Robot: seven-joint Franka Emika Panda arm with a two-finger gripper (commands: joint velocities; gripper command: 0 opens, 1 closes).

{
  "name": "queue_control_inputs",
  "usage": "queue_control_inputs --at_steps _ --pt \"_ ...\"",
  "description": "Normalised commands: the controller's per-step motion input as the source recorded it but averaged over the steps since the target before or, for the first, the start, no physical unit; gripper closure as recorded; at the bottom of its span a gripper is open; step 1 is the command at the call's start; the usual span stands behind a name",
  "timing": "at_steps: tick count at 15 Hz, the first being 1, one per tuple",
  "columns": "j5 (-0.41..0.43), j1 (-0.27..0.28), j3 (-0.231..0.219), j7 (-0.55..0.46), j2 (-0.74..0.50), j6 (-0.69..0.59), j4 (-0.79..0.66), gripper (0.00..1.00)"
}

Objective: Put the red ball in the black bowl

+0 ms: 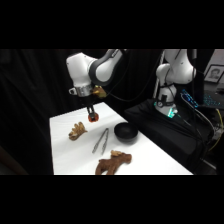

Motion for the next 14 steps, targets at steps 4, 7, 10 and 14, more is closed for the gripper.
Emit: queue_control_inputs --at_steps 4,7,10,14 --pt "-0.158 0.138 -0.018 0.21 -0.53 0.15 -0.62 0.96" --pt "-0.139 0.121 0.024 0.23 -0.48 0.2 -0.57 0.96" --pt "-0.133 0.105 0.055 0.24 -0.41 0.22 -0.5 0.96" --pt "-0.094 0.08 0.069 0.21 -0.3 0.23 -0.41 0.96"
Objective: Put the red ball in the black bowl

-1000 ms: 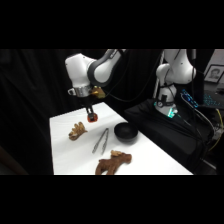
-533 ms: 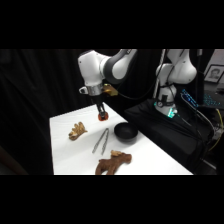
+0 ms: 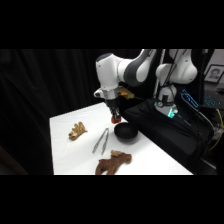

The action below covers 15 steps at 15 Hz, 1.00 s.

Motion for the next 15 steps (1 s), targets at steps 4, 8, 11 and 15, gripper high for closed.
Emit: queue_control_inputs --at_steps 4,8,11,15 --pt "-0.069 0.055 0.055 0.16 -0.21 0.26 -0.35 0.96" --pt "-0.096 0.026 0.025 0.15 -0.12 0.31 -0.27 0.96" --pt "-0.102 0.021 0.015 0.15 -0.04 0.31 -0.21 0.96" --pt "-0.095 0.022 0.004 0.13 0.06 0.33 -0.13 0.97"
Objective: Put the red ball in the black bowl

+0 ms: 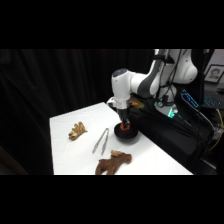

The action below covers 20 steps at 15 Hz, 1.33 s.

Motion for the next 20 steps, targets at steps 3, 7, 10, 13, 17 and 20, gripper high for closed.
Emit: queue_control_inputs --at_steps 3,7,10,13,17,20 --pt "-0.066 0.025 -0.015 0.09 0.09 0.28 -0.06 0.65" --pt "-0.042 0.01 -0.043 0.04 0.06 0.18 -0.01 0.34" --pt "-0.028 0.006 -0.044 0.0 -0.06 0.04 -0.03 0.09" --pt "-0.036 0.015 -0.03 0.0 -0.28 -0.09 -0.1 0.0" --pt "-0.038 0.004 -0.014 -0.01 -0.48 -0.25 -0.16 0.0" --pt "-0.06 -0.021 0.011 -0.01 -0.54 -0.38 -0.14 0.0"
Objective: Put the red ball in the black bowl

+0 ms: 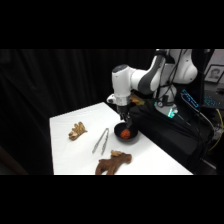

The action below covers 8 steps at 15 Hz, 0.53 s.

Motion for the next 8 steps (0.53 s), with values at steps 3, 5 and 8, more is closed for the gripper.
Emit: queue_control_inputs --at_steps 3,5,8 --pt "-0.116 -0.055 0.028 0.01 -0.5 -0.47 -0.03 0.0" --pt "-0.151 -0.094 0.032 0.03 -0.42 -0.46 0.06 0.0" --pt "-0.142 -0.113 0.028 0.01 -0.31 -0.41 0.15 0.0"
